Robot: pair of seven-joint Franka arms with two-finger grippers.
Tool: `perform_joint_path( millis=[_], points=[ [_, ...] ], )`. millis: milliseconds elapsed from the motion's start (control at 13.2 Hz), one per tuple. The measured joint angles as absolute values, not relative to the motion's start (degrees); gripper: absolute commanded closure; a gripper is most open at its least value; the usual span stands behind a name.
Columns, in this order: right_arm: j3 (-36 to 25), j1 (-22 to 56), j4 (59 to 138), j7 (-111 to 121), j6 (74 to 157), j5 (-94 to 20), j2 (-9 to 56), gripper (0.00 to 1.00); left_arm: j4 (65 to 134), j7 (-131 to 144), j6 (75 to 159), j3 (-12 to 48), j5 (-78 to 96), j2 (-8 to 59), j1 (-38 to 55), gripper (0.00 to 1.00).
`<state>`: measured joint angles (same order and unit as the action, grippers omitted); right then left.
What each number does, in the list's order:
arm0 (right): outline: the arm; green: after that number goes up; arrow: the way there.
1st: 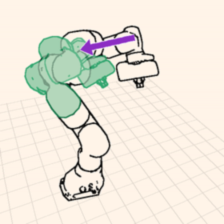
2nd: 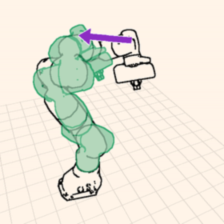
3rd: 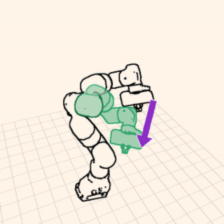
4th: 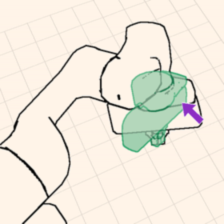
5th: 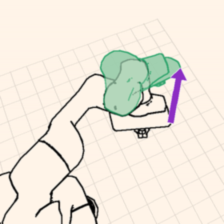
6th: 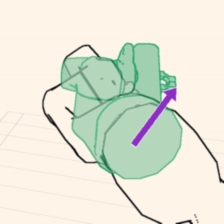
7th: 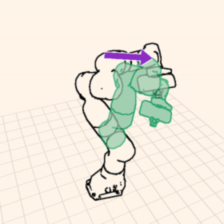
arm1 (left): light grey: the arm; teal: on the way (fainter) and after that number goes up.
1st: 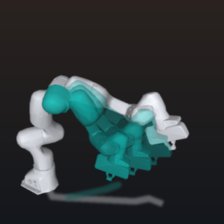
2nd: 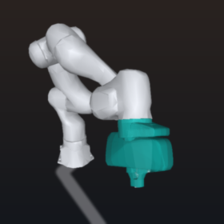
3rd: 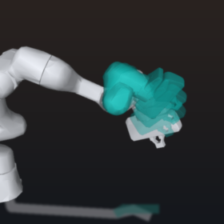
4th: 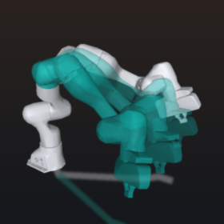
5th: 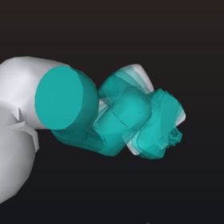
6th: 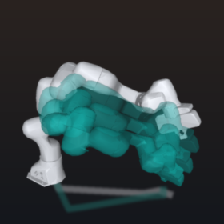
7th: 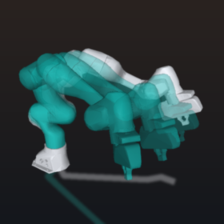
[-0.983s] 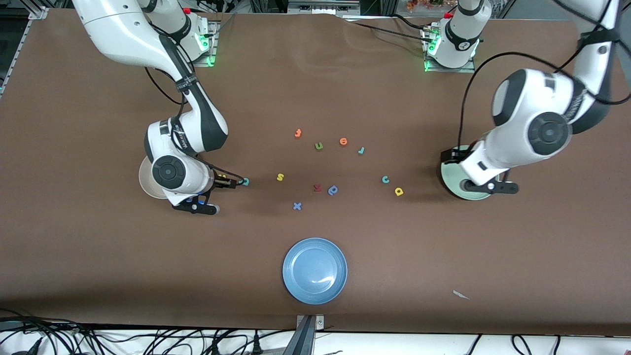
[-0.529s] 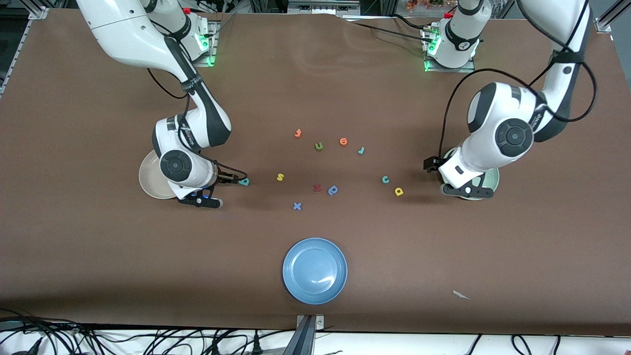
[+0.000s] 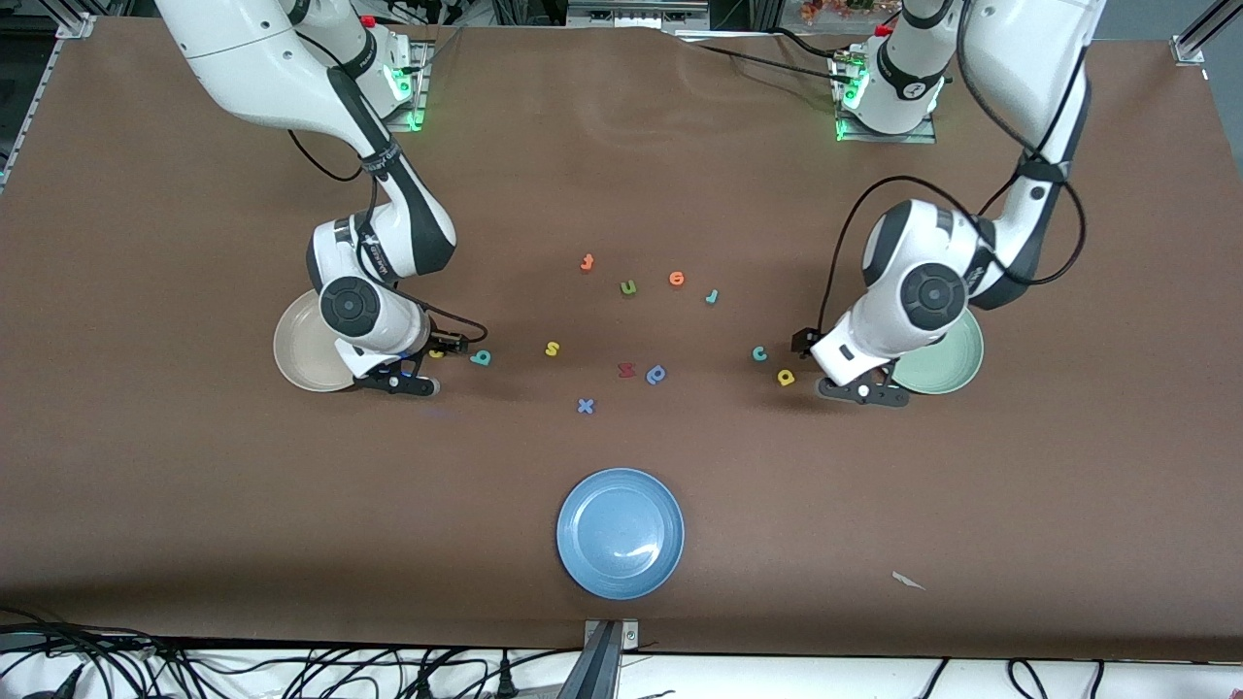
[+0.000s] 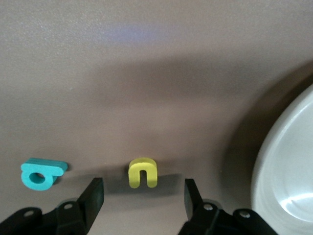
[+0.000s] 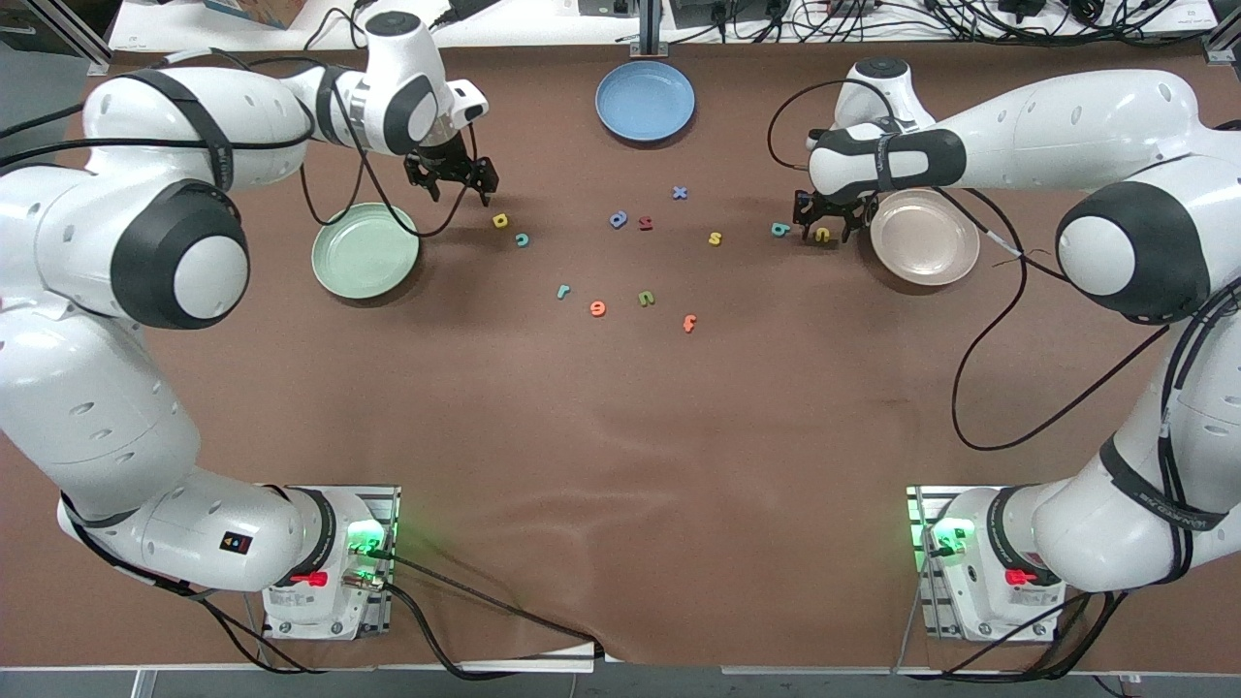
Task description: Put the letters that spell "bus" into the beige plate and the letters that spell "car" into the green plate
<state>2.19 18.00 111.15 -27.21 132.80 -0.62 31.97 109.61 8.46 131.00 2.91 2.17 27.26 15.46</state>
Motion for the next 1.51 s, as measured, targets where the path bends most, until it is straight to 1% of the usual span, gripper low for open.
perform_joint_path(
  millis=[76,227,453,680,756,831,907,1512],
  points=[
    [2.2,18.0,111.2,-27.2,132.8,-0.6,31.9,0.42,109.5,8.5,132.7,2.9,2.4,28.5,16.0,0.04],
    [2.2,18.0,111.2,-27.2,132.9,-0.6,31.9,0.42,109.1,8.6,135.6,2.8,4.2,30.9,17.1,0.02],
    [2.2,18.0,111.2,-27.2,135.1,-0.6,31.8,0.41,107.7,8.8,137.6,2.2,5.4,33.6,18.9,0.02],
    [2.2,18.2,111.9,-27.2,136.9,-0.6,32.0,0.42,107.4,8.8,139.6,1.7,5.4,34.7,19.0,0.03],
    [2.2,18.3,112.0,-27.2,136.9,-0.6,32.0,0.46,107.4,8.8,140.5,1.6,5.4,35.2,19.0,0.06],
    [2.2,18.4,112.1,-27.2,137.0,-0.6,32.0,0.47,107.4,8.8,141.0,1.6,5.4,35.6,19.0,0.10],
    [2.2,18.4,112.1,-27.2,137.0,-0.6,32.0,0.47,107.4,8.8,141.4,1.6,5.4,36.0,19.0,0.10],
    [2.0,18.3,112.1,-26.9,139.3,-0.6,32.5,0.46,107.3,9.1,141.5,1.6,5.4,36.2,20.1,0.07]
  ],
)
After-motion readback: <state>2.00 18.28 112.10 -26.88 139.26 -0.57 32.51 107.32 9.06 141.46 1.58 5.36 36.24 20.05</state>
